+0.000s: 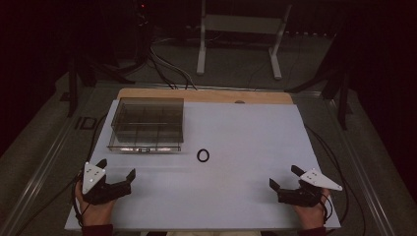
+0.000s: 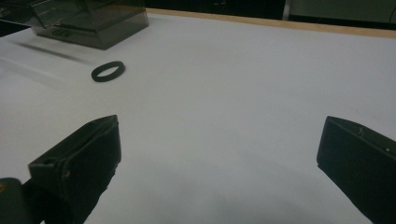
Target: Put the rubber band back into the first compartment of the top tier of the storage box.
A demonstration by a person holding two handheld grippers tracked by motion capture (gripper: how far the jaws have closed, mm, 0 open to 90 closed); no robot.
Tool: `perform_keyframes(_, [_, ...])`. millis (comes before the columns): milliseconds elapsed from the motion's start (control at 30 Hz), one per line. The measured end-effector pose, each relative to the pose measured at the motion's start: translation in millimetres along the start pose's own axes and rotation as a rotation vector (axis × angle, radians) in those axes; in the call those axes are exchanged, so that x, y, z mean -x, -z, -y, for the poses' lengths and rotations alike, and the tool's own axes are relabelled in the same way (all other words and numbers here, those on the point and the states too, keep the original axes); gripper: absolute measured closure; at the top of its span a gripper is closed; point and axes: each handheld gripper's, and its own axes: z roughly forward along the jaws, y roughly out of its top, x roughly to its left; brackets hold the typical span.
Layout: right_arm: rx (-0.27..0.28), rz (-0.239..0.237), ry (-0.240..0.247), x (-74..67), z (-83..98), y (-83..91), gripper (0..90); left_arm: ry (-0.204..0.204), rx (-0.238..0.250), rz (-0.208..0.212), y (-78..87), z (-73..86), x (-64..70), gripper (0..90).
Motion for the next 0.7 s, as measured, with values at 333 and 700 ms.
perform_keyframes(333, [0.003,0.012,0.012,-2.2,0.1,-0.6,0.0,0.002,0.001,-0.008,0.2,0.1,0.5,0.5])
perform_keyframes(700, [0.002,0.028,0.002,-3.0,1.8,-3.7,0.0,0.040,-0.047,0.022,-10.4,-5.4,19.3,0.6])
